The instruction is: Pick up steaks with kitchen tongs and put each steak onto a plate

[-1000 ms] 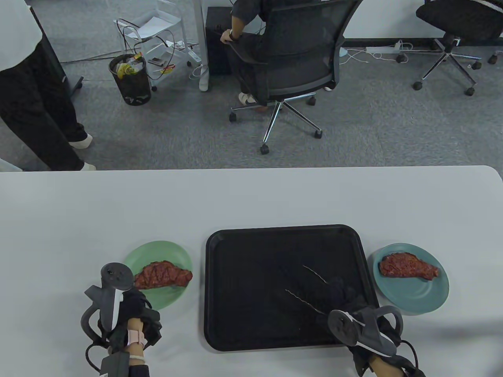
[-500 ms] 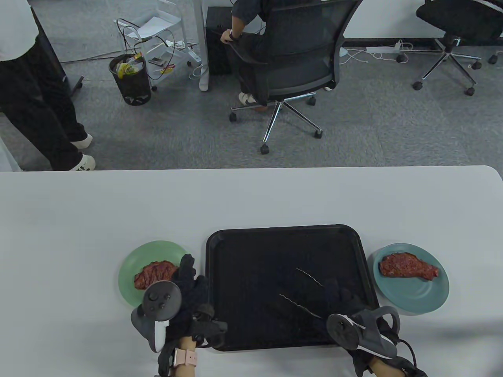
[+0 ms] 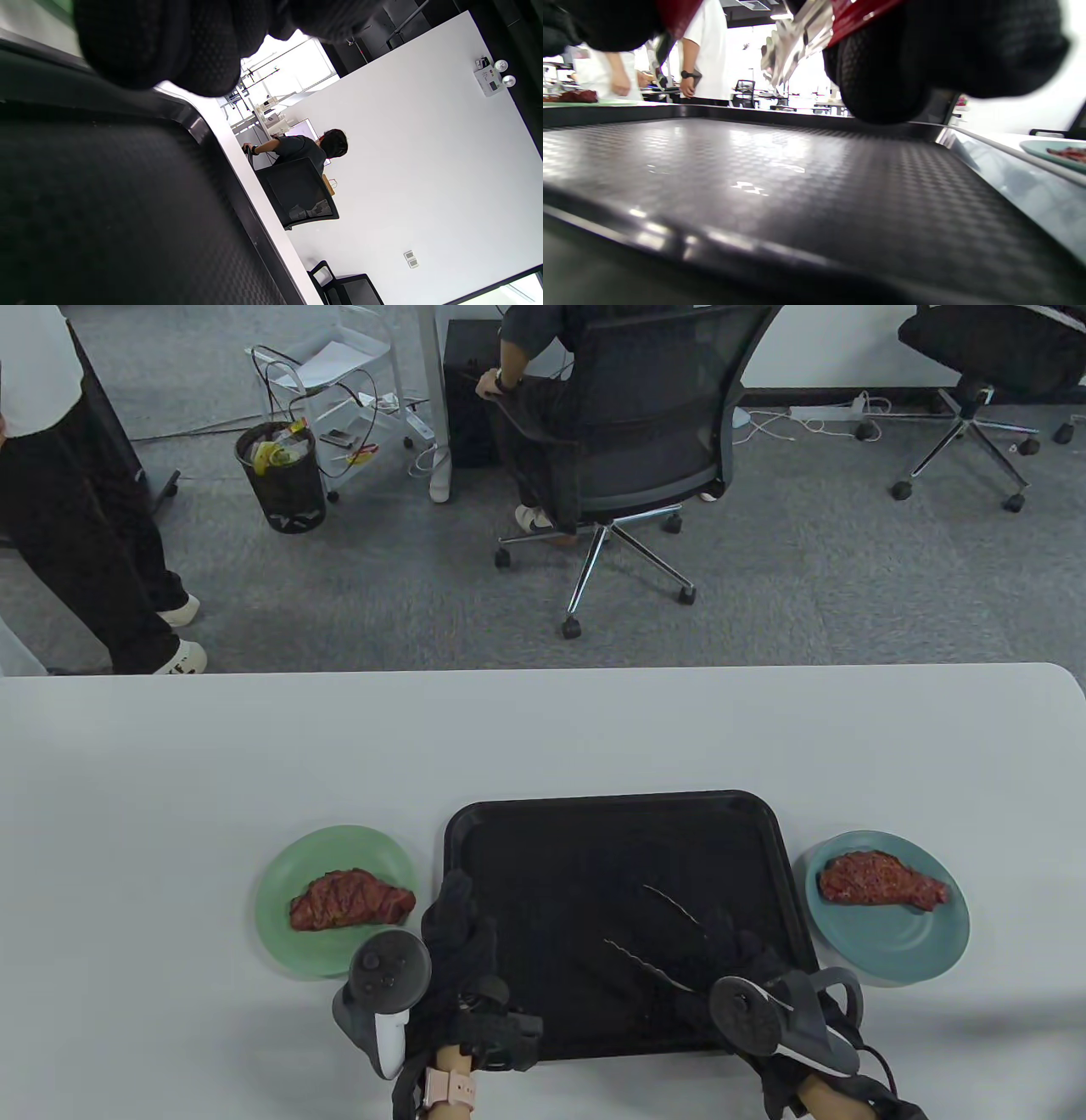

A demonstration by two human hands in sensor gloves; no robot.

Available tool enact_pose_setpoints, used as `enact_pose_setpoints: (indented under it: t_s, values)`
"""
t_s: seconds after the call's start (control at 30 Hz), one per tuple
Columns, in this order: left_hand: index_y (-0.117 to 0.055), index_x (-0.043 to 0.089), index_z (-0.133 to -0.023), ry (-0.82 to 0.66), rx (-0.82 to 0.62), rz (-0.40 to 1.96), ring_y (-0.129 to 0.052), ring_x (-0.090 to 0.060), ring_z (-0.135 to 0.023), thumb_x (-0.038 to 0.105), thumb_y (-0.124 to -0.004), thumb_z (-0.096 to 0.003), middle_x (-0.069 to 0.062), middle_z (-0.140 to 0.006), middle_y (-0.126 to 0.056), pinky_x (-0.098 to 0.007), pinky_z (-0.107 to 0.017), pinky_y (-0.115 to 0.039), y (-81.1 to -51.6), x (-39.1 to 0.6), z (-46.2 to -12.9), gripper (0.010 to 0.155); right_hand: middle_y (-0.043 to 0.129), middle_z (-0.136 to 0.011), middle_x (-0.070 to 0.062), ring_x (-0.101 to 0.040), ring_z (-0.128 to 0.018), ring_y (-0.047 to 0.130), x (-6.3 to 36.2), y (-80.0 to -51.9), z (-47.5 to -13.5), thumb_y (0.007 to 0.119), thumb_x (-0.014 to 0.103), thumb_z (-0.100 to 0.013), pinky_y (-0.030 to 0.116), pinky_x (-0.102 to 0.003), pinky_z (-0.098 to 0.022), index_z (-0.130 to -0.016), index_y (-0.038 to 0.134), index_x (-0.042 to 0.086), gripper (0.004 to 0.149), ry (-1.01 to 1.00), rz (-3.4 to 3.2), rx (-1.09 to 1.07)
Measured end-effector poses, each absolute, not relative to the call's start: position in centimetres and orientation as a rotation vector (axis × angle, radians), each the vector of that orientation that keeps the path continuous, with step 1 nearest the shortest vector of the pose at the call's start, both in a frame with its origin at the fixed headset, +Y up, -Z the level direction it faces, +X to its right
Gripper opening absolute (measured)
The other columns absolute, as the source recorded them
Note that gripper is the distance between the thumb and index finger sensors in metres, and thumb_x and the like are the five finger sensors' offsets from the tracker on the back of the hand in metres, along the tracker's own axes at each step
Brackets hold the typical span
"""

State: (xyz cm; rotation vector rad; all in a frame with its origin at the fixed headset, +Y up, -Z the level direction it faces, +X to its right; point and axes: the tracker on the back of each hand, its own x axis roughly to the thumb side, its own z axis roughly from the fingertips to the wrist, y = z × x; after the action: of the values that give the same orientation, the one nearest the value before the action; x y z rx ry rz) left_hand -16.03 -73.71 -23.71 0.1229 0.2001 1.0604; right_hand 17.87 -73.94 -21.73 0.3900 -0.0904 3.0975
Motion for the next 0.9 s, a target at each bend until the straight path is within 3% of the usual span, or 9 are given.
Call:
enact_pose_setpoints:
  t_s: [0.37, 0.9]
  values:
    - [-0.054, 0.013, -0.105, 0.205, 0.105, 1.069, -0.091, -0.038, -0.058, 0.03, -0.072, -0.0451, -0.022, -0.091, -0.068, -0.036, -0.034, -0.088, -74.8, -16.5, -24.0, 0.065, 0.075, -0.09, -0.028, -0.046, -0.062, 0.083, 17.7, -76.2, -22.6, 0.07, 0.063, -0.039, 0.08, -0.051, -0.04, -0.104, 0.045, 0.003, 0.091, -0.052, 3.34, 0.184]
    - [-0.054, 0.013, -0.105, 0.193, 0.075, 1.043, -0.091, -0.038, -0.058, 0.03, -0.072, -0.0453, -0.022, -0.091, -0.067, -0.037, -0.034, -0.087, -75.5, -16.3, -24.3, 0.065, 0.067, -0.099, -0.029, -0.05, -0.071, 0.077, 17.8, -77.2, -23.0, 0.066, 0.063, -0.04, 0.077, -0.054, -0.047, -0.106, 0.045, 0.006, 0.09, 0.07, 3.374, 0.14]
